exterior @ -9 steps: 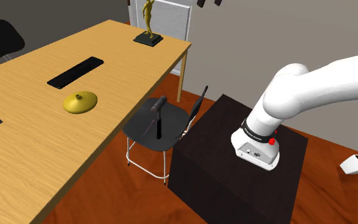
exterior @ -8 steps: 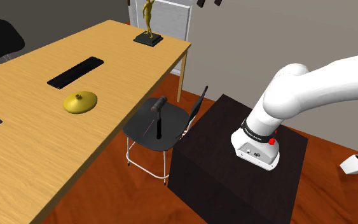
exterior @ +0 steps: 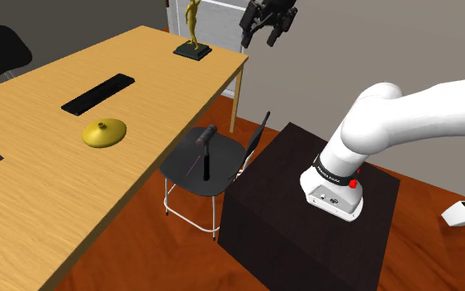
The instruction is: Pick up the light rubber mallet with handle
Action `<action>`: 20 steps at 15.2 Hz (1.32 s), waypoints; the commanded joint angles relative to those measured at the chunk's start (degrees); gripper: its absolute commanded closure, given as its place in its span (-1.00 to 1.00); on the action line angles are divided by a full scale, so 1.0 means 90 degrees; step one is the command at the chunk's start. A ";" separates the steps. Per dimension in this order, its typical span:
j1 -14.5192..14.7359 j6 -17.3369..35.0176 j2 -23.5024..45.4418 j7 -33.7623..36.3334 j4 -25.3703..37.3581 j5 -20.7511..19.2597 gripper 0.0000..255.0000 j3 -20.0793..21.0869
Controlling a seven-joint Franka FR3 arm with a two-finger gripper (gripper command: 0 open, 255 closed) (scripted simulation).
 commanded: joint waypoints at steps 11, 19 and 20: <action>0.0162 0.3088 0.0635 0.2291 -0.1974 0.1336 -1.00 0.1627; -0.0257 0.5826 0.2863 0.4111 -0.2112 0.1909 -1.00 0.3316; -0.0482 0.6172 0.3206 0.4413 -0.2058 0.1841 -1.00 0.3630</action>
